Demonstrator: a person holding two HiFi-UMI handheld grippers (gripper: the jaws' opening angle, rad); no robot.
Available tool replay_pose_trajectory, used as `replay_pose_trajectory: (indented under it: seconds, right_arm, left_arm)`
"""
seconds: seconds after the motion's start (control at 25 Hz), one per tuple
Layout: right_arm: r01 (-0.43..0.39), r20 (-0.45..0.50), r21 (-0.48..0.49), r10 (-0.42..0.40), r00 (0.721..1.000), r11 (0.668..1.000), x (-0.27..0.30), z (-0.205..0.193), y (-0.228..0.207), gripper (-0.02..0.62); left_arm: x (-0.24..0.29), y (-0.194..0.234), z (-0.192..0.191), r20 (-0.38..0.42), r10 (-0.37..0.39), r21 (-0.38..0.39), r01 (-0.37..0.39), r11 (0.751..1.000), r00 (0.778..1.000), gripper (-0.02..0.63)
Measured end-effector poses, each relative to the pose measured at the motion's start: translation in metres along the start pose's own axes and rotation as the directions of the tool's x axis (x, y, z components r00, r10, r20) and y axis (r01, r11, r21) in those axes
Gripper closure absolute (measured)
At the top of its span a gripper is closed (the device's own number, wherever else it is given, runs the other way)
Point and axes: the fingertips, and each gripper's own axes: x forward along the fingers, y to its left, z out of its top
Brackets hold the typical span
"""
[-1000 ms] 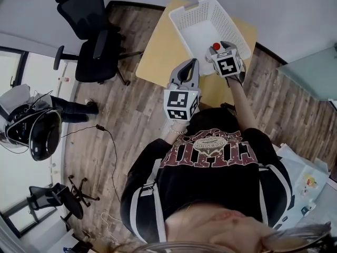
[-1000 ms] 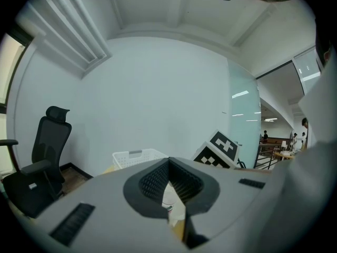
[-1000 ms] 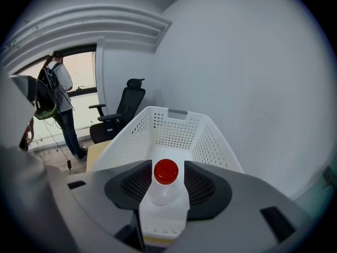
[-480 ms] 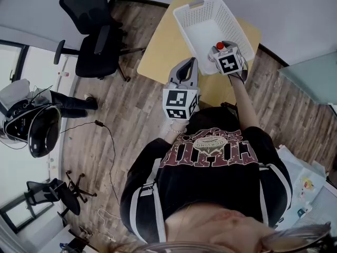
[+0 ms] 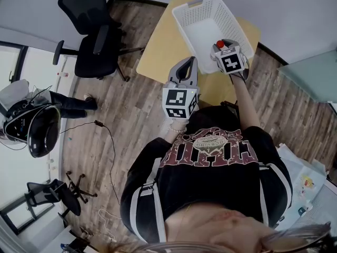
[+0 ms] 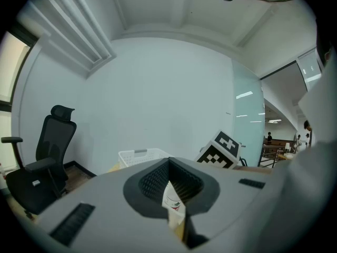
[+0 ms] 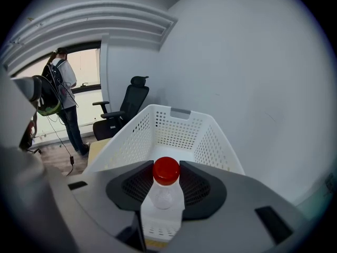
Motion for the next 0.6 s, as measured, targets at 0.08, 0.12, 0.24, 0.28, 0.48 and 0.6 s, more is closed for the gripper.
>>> replay_pose_trajectory:
  seconds: [0.08,0.12,0.24,0.28,0.48,0.6]
  right_arm:
    - [-0.008,0.018,0.011,0.008,1.000,1.000,-0.002,0.003,0.000,0.431]
    - [-0.011,0.023,0.014,0.011,1.000,1.000,-0.003,0.005,0.000,0.431]
    - [-0.022,0.036,0.020,0.021,0.999,1.000,-0.007,0.010,0.001,0.431]
    - [-0.023,0.039,0.020,0.023,0.999,1.000,-0.009,0.011,0.002,0.431]
    - [-0.025,0.059,0.010,0.024,0.998,1.000,-0.020,0.019,0.006,0.431]
    - [-0.024,0.069,0.006,0.024,0.997,1.000,-0.024,0.024,0.007,0.431]
  left_arm:
    - [-0.001,-0.001,0.000,0.000,-0.001,0.000,0.001,1.000,1.000,0.560]
    - [-0.002,-0.001,0.000,0.000,-0.002,0.000,0.002,1.000,1.000,0.558]
    - [-0.001,-0.003,0.001,0.002,-0.007,0.002,0.007,1.000,1.000,0.558]
    - [-0.002,-0.004,0.001,0.003,-0.009,0.002,0.009,1.000,1.000,0.560]
    - [-0.008,-0.008,0.003,0.009,-0.011,0.006,0.011,1.000,1.000,0.558]
    - [-0.011,-0.007,0.004,0.010,-0.009,0.004,0.009,1.000,1.000,0.558]
